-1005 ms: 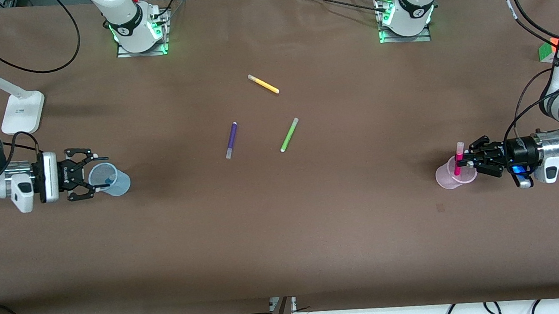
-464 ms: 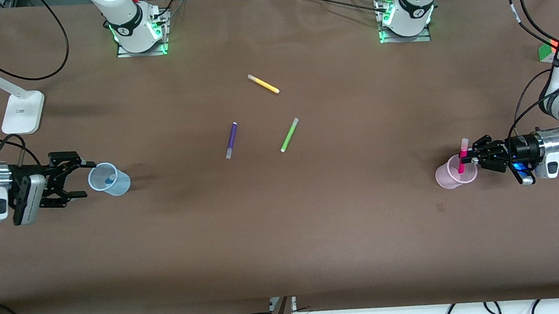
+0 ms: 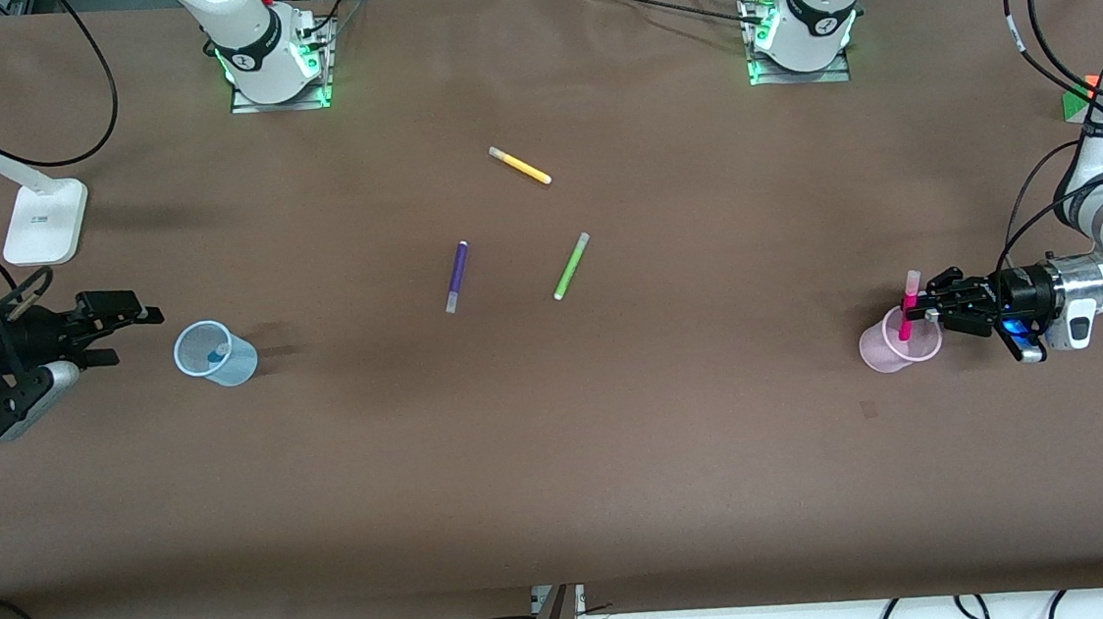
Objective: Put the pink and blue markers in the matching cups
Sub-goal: 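Drop the blue marker in the blue cup while the left gripper carries pink, then release the pink marker into the pink cup with the left gripper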
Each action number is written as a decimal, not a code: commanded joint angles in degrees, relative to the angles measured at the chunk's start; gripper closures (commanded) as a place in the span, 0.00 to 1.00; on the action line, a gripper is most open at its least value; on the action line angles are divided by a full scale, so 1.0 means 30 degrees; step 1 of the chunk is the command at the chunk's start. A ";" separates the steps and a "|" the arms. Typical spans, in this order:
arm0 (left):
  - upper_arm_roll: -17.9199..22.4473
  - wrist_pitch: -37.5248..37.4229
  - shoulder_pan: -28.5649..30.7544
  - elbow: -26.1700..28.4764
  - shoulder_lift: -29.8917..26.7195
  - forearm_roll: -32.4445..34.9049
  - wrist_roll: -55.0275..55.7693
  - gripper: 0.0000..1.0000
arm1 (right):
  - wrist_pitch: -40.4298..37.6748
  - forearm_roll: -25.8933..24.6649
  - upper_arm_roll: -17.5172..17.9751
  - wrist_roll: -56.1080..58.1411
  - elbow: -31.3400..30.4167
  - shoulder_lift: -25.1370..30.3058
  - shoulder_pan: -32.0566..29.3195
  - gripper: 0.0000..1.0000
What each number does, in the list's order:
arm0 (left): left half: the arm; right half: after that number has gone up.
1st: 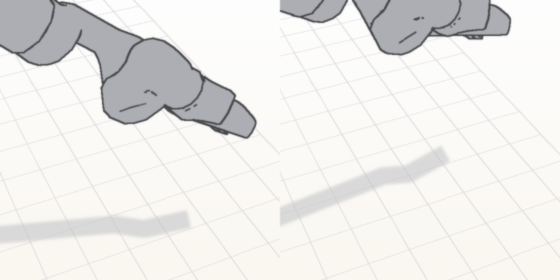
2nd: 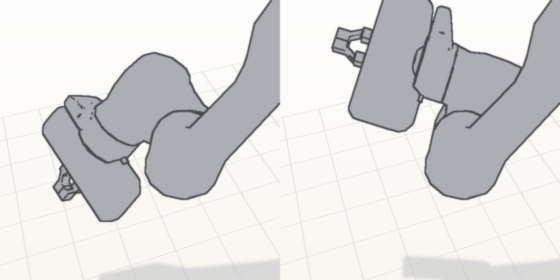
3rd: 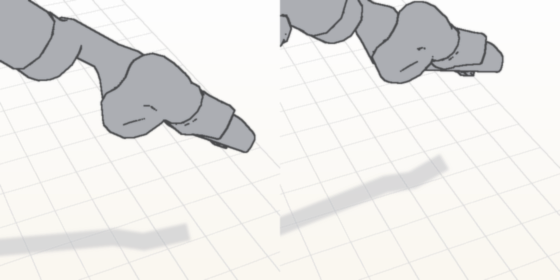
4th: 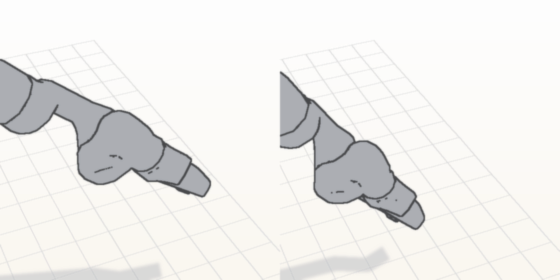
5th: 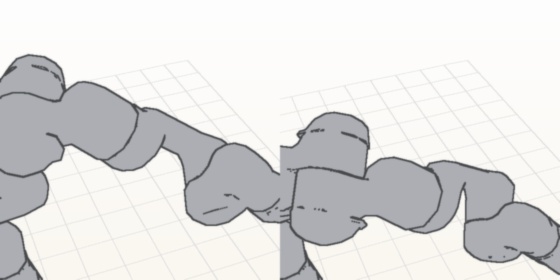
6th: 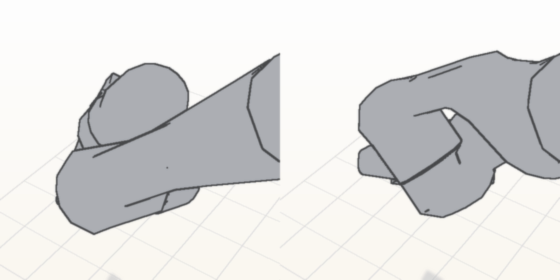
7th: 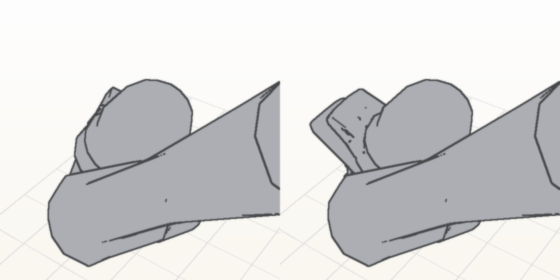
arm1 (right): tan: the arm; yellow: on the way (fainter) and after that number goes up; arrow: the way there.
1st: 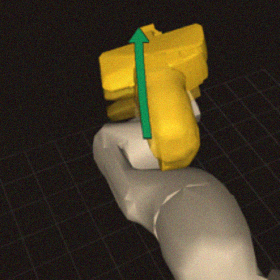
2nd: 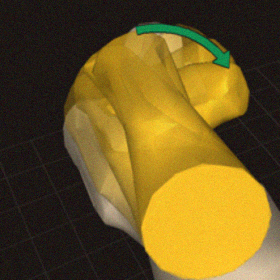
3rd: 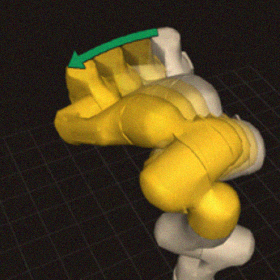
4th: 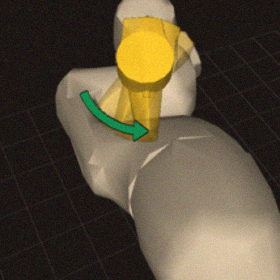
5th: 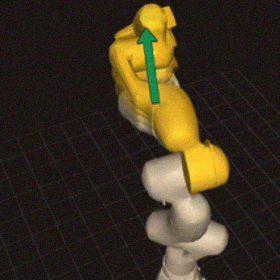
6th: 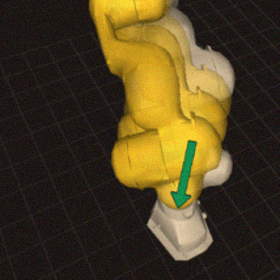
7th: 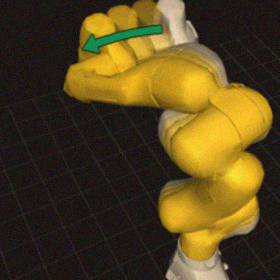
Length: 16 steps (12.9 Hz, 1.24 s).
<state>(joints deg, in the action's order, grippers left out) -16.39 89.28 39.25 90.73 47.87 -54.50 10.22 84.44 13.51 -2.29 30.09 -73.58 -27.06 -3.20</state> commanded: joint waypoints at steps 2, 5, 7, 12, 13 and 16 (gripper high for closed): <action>-0.0102 -0.0377 0.0336 -0.0359 0.0422 -0.0115 -0.0653 0.68 | -0.1105 -0.1689 0.0207 -0.6672 -0.1218 0.2800 0.1150 0.00; 0.0043 -0.0377 0.0394 -0.0389 0.0422 -0.0115 -0.0740 0.00 | -0.1020 -0.4000 0.0265 -0.9006 -0.3734 0.5465 0.2501 0.00; 0.0045 -0.0406 0.0365 -0.0418 0.0306 -0.0086 -0.0682 0.00 | 0.0233 -0.4091 0.0149 -0.8859 -0.5903 0.7516 0.2327 0.00; -0.0628 -0.0406 -0.0861 -0.2174 -0.3639 0.4971 0.1598 0.00 | 0.0359 -0.4209 -0.0260 -0.8888 -0.6380 0.9484 0.1711 0.00; -0.0629 -0.0406 -0.1532 -0.2176 -0.5014 0.6229 0.1922 0.00 | 0.0329 -0.4180 -0.0726 -0.8859 -0.6381 0.9517 0.1710 0.00; -0.0717 -0.0990 -0.3202 -0.2263 -0.8327 0.9629 0.2131 0.00 | 0.0242 -0.4151 -0.1402 -0.8423 -0.6206 0.9227 0.1827 0.00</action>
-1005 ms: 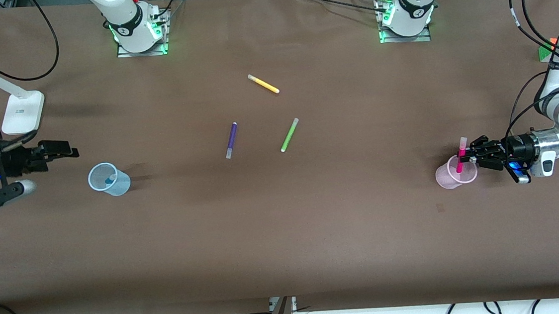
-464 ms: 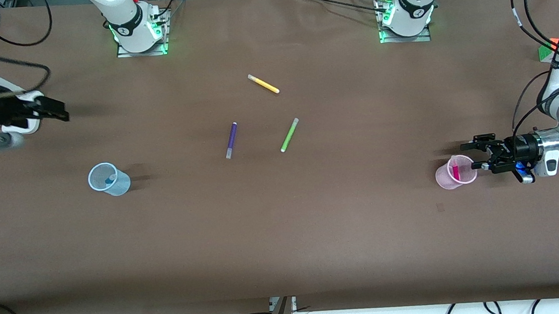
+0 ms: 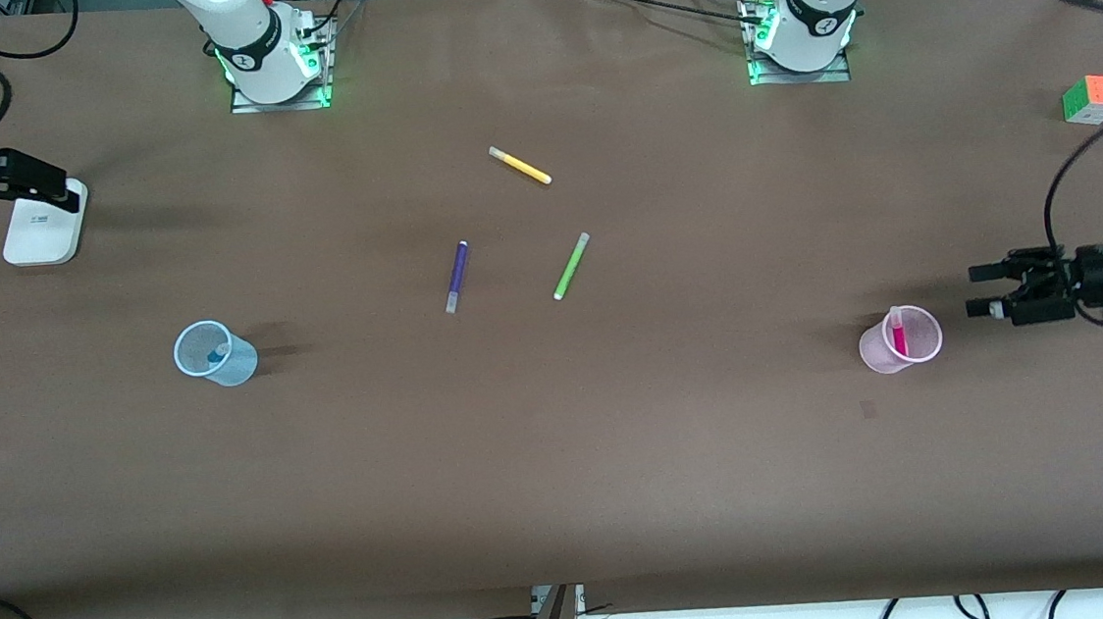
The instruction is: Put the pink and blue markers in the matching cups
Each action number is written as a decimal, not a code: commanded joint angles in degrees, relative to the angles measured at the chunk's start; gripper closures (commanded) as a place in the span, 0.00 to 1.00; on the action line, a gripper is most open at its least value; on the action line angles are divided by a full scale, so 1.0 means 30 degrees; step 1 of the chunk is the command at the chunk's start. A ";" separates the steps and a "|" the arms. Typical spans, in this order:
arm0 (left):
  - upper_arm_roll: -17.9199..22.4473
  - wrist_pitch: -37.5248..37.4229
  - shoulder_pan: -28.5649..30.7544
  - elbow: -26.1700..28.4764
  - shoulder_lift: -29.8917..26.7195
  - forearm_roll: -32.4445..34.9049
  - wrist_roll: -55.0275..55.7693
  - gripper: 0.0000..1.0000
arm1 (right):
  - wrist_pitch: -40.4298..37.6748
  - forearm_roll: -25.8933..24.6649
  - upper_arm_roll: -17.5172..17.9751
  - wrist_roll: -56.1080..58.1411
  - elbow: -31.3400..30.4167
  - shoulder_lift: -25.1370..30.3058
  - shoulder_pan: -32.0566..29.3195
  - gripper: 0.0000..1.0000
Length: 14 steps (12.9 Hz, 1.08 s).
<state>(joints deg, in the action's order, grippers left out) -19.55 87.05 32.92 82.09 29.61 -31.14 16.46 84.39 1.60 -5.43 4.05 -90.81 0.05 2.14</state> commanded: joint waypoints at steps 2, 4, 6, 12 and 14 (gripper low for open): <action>0.0305 -0.0247 -0.2381 0.0587 -0.4263 0.4011 0.0081 0.00 | 0.0288 -0.0472 -0.0212 0.0175 -0.0317 0.0130 0.0282 0.00; 0.0305 -0.0247 -0.3962 0.0587 -0.5702 0.6034 0.0081 0.00 | 0.0287 -0.0473 -0.0241 0.0174 -0.0317 0.0101 0.0283 0.00; 0.0305 -0.0218 -0.5369 0.0587 -0.6321 0.7765 0.0081 0.00 | 0.0288 -0.0502 -0.0241 0.0174 -0.0288 0.0042 0.0283 0.00; 0.0159 -0.0188 -0.9969 0.0118 -0.6294 1.1368 0.3420 0.00 | 0.0405 -0.0764 -0.0212 0.0233 -0.0200 -0.0075 0.0283 0.00; 0.0188 -0.0188 -1.0707 0.0089 -0.6265 1.1639 0.3392 0.00 | 0.0376 -0.1116 -0.0183 0.0204 -0.0170 -0.0104 0.0487 0.00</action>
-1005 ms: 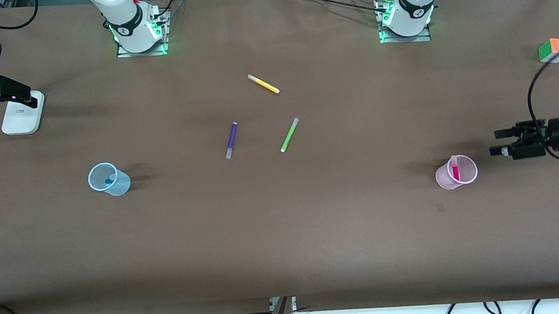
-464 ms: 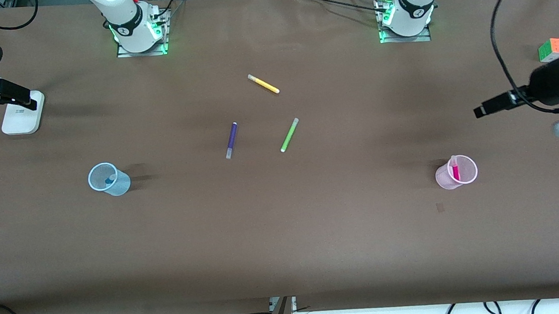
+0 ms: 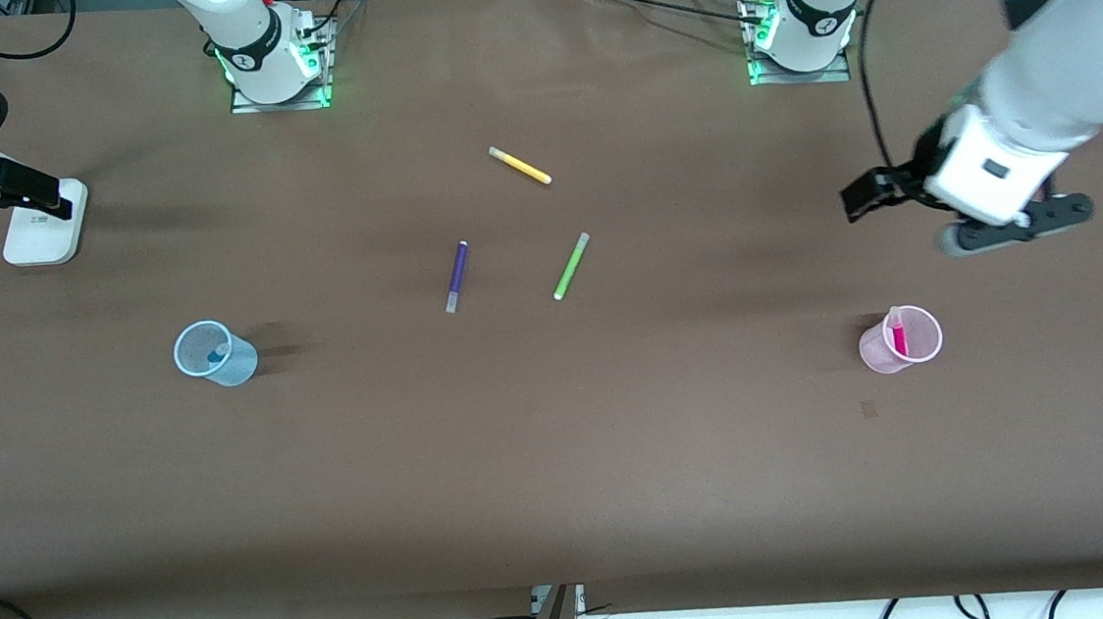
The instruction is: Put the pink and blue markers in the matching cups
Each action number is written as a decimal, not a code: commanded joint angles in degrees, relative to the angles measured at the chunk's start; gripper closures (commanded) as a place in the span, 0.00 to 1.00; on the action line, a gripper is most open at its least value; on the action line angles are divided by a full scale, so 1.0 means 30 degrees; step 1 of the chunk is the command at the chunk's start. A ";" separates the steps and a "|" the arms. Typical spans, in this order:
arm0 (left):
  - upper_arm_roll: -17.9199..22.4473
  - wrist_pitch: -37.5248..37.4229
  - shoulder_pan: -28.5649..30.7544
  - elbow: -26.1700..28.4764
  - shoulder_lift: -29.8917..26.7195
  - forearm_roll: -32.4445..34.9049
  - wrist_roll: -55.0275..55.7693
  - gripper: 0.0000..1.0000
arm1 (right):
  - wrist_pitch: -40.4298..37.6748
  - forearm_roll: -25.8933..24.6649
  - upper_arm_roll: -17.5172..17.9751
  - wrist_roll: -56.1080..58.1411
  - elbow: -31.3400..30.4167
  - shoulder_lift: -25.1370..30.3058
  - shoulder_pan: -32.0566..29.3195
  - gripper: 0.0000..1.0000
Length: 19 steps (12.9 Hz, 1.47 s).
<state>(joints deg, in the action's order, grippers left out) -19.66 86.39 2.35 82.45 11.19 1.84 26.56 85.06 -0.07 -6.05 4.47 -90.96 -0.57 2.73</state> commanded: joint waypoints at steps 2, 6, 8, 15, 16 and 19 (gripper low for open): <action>0.0285 -0.0141 -0.0375 -0.0236 -0.0186 0.0587 -0.0182 0.00 | 0.0240 -0.0943 0.0026 0.0034 -0.0090 0.0074 0.0465 0.00; 0.0402 -0.1051 -0.0258 -0.0004 -0.0654 0.0587 -0.1118 0.00 | 0.0182 -0.0886 -0.0003 0.0093 0.0203 -0.0161 0.0466 0.00; 0.0402 -0.1109 -0.0228 -0.0061 -0.0626 0.0587 -0.1266 0.00 | 0.0211 -0.0886 -0.0003 0.0151 0.0203 -0.0190 0.0466 0.00; 0.0605 -0.1783 0.0889 0.1722 -0.1998 0.0089 -0.3698 0.00 | 0.0152 -0.0915 -0.0003 0.0122 0.0203 -0.0190 0.0466 0.00; 0.0839 -0.1841 0.0305 0.1754 -0.2090 0.0089 -0.3669 0.00 | 0.0152 -0.0915 -0.0003 0.0122 0.0203 -0.0190 0.0466 0.00; 0.6359 -0.2165 -0.4636 0.2889 -0.2847 0.0089 -0.5065 0.00 | 0.0152 -0.0915 -0.0003 0.0151 0.0203 -0.0220 0.0466 0.00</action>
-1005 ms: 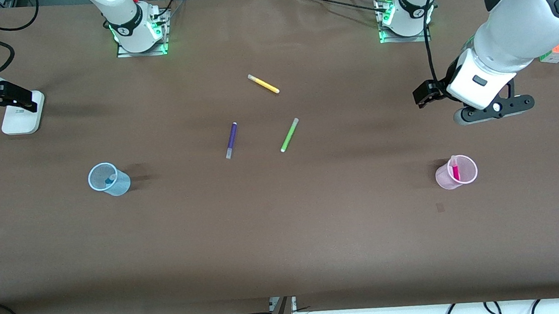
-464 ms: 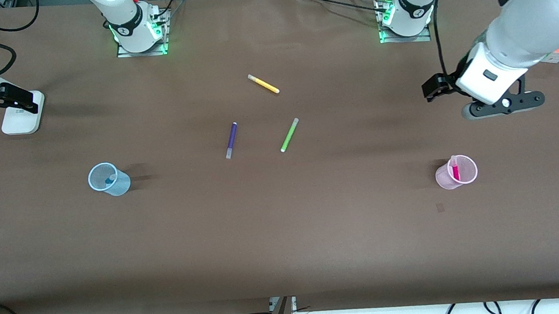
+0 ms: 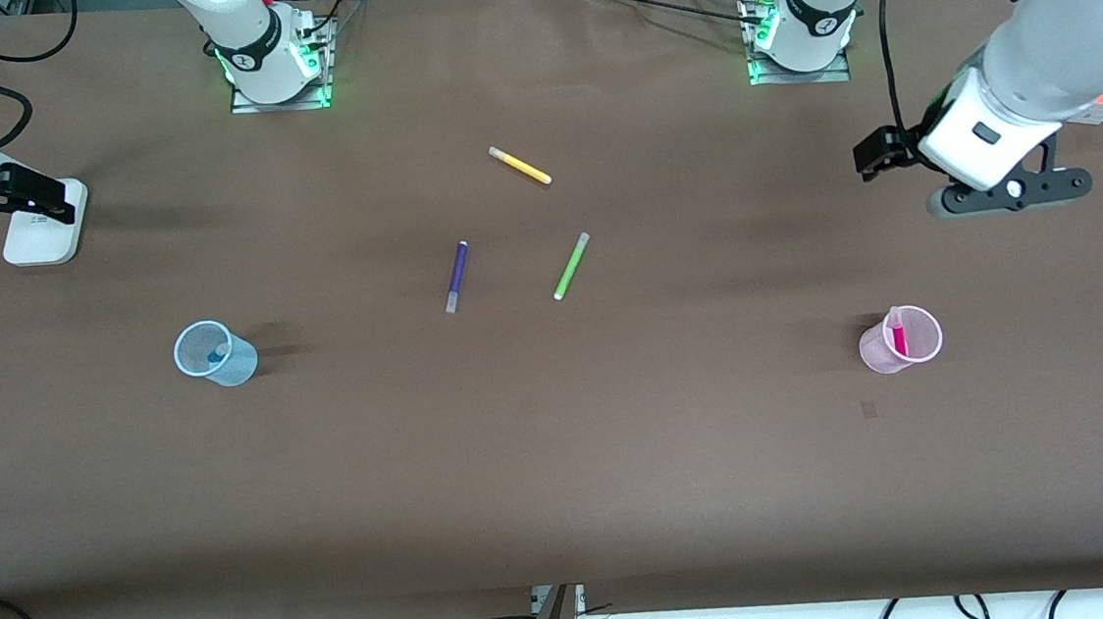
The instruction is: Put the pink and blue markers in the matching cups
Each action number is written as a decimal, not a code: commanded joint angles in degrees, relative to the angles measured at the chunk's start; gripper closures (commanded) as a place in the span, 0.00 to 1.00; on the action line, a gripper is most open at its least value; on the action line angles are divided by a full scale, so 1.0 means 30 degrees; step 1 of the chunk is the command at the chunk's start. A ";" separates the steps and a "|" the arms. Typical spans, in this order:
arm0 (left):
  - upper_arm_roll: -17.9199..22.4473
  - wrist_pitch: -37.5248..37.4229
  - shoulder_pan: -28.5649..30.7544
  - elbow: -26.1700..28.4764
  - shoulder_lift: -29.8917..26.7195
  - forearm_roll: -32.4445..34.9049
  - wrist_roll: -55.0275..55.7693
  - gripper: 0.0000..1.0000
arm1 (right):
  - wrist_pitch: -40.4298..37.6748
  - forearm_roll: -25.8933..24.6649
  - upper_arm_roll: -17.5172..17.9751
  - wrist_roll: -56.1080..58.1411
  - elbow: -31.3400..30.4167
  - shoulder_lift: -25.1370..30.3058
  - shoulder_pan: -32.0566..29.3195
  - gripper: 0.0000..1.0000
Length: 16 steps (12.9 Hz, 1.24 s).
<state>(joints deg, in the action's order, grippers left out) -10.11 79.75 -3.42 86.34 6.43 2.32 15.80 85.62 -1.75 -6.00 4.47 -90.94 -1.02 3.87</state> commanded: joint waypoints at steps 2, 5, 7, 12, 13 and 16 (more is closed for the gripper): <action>0.3780 0.1155 -0.2263 0.2536 -0.1994 -0.0390 -0.4549 0.00 | -0.0033 -0.0354 -0.0022 0.0151 0.0198 -0.0072 0.0088 0.00; 0.3752 0.2565 -0.1966 0.1340 -0.1531 -0.0745 -0.5267 0.00 | -0.0004 -0.0325 -0.0022 0.0151 0.0198 -0.0072 0.0059 0.00; 0.3547 0.2539 -0.1557 0.0752 -0.1119 -0.0802 -0.5296 0.00 | 0.0025 -0.0325 -0.0022 0.0151 0.0198 -0.0072 0.0059 0.00; 0.2286 0.2363 -0.0149 0.0926 -0.0972 -0.0773 -0.5325 0.00 | -0.0003 -0.0324 -0.0022 0.0151 0.0198 -0.0072 0.0059 0.00; 0.2287 0.2334 -0.0149 0.0926 -0.0971 -0.0773 -0.5326 0.00 | 0.0025 -0.0324 -0.0051 0.0151 0.0198 -0.0072 0.0059 0.00; 0.2345 0.2333 -0.0090 0.0926 -0.0942 -0.0773 -0.5326 0.00 | 0.0026 -0.0295 -0.0051 0.0151 0.0198 -0.0072 0.0059 0.00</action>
<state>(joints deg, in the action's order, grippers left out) -2.50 87.36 -4.68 89.94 3.26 1.01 1.10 85.65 -1.78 -6.02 4.47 -90.94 -1.05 3.87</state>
